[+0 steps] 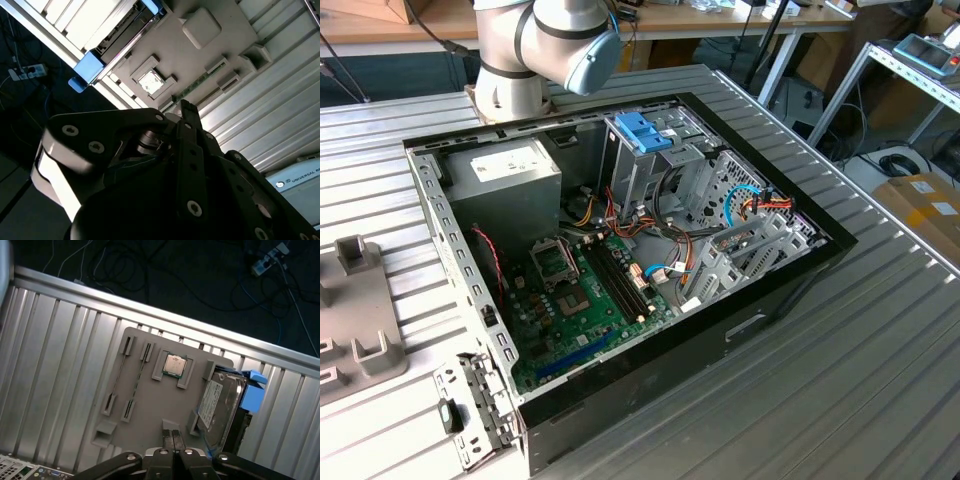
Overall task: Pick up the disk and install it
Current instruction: 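Pick up the disk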
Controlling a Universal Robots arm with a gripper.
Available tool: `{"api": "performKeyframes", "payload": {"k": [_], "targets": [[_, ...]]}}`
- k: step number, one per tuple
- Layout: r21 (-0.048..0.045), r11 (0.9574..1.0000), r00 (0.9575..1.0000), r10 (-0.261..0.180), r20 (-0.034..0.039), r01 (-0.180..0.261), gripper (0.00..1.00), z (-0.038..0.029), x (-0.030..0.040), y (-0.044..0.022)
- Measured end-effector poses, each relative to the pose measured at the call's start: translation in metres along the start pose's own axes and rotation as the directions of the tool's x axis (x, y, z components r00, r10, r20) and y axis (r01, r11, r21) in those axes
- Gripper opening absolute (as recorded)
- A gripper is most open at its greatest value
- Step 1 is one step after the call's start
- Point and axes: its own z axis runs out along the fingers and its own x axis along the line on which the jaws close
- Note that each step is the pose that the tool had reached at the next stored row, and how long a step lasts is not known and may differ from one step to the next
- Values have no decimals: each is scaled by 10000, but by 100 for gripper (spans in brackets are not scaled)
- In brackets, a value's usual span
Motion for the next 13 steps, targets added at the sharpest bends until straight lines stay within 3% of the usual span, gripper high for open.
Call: {"api": "performKeyframes", "payload": {"k": [13], "targets": [[6, 9994, 9994, -343, 7, 343, 10, 0, 0, 0]]}}
